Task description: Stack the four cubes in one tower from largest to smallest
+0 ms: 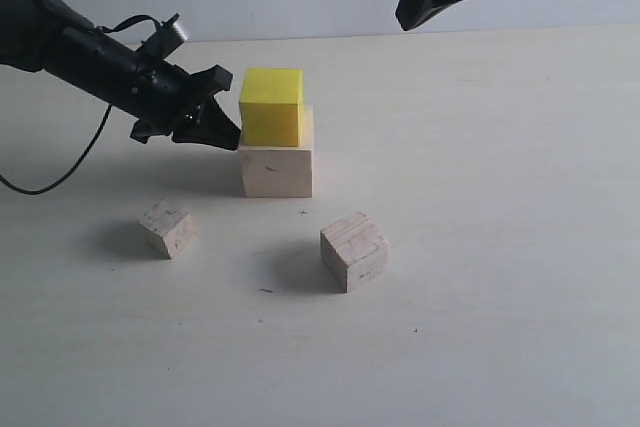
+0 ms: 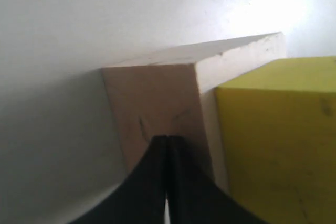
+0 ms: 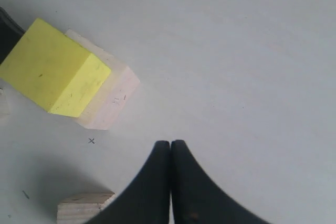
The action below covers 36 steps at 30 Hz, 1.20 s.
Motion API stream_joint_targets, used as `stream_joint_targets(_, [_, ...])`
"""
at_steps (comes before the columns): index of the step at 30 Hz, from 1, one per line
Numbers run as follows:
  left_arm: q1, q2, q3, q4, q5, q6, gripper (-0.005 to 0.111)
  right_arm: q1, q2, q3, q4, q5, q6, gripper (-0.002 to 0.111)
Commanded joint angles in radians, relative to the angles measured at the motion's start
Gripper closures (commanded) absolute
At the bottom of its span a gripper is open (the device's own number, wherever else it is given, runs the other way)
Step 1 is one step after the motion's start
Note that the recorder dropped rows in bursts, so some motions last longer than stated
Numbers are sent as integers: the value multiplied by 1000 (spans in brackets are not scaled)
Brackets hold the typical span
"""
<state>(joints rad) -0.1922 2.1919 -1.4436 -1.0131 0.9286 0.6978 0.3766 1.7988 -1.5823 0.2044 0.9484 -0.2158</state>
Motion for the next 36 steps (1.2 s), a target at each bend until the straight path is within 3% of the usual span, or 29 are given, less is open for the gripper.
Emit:
stream_joint_targets(1, [-8, -16, 4, -21, 22, 4, 107, -5, -8, 1, -5, -4, 3, 108])
stream_joint_targets(26, [-6, -27, 4, -14, 35, 1, 107, -5, -8, 1, -5, -4, 3, 108])
stream_joint_targets(36, [65, -216, 23, 71, 21, -21, 107, -5, -36, 1, -3, 69, 3, 108])
